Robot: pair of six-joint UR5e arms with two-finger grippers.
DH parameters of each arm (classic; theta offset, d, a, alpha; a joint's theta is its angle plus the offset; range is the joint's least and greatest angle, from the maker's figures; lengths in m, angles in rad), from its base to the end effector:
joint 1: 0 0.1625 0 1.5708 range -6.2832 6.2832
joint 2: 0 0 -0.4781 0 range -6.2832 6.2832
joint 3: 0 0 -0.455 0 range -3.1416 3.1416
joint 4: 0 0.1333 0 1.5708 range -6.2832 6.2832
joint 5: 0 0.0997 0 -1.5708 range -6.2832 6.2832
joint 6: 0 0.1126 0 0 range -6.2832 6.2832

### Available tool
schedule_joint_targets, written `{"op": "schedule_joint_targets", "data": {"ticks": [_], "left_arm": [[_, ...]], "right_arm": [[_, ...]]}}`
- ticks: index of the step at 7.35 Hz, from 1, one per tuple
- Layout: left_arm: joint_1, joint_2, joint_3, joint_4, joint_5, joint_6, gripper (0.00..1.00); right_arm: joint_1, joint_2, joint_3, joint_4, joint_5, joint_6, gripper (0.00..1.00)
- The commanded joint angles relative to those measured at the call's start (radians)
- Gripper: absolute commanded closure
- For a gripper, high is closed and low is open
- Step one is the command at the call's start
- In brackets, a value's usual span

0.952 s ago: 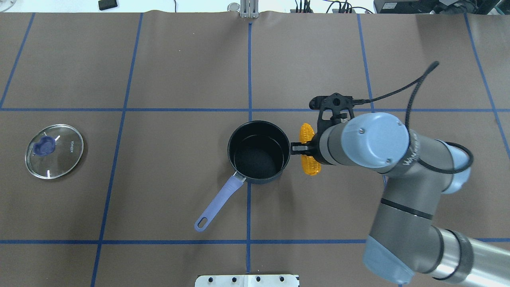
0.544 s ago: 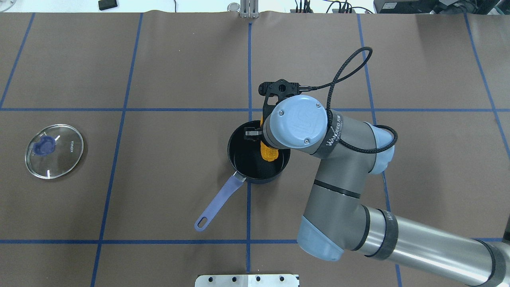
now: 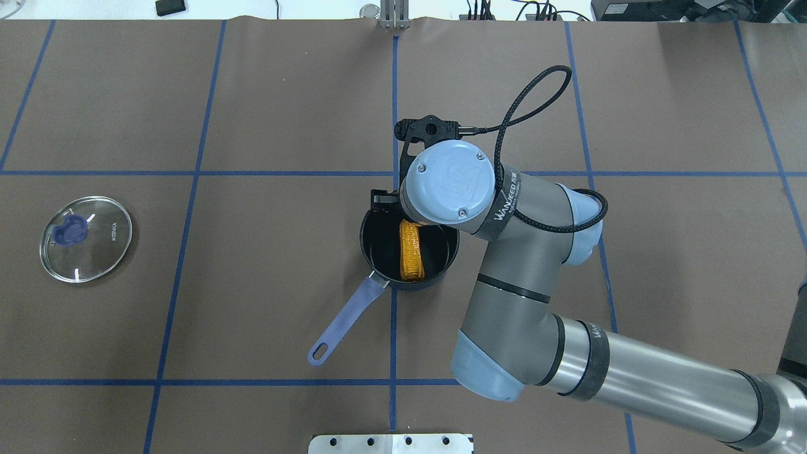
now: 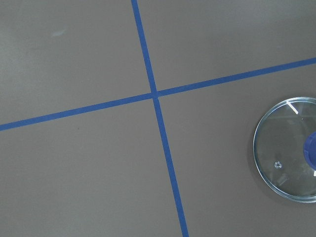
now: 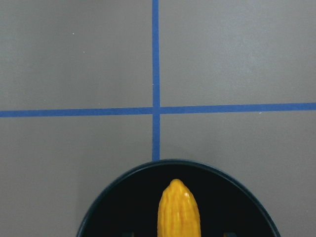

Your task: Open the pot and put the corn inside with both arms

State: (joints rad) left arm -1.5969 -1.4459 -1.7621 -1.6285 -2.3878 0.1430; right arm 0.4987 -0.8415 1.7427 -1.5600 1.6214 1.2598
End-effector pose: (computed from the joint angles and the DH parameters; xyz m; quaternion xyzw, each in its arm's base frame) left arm -0.0643 -0.5014 0.6708 0.0902 0.3902 0.0781 0.9129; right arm -0.5984 -0.4712 0.1522 0.1525 -0.4136 0.0730 0.8946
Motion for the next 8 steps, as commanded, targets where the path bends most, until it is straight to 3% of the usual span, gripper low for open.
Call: {"op": "schedule_joint_targets", "data": {"ticks": [1,4,6,8], "left_arm": [[0.0,0.01,-0.001,0.001,-0.001,0.001,0.01],[-0.003,0.042,-0.011,0.013,0.01,0.001,0.01],[-0.002,0.041,-0.013,0.016,0.013,0.001,0.01],[0.0,0.041,-0.017,0.015,0.015,0.007,0.01]], "right_arm": [[0.166,-0.007,0.006,-0.008,0.159,-0.11,0.0],[0.542,-0.117,-0.067,-0.009,0.494,-0.58,0.0],[0.743,-0.239,-0.116,-0.011,0.607,-0.899,0.0],[0.884,-0.403,-0.127,-0.005,0.64,-1.162,0.0]]}}
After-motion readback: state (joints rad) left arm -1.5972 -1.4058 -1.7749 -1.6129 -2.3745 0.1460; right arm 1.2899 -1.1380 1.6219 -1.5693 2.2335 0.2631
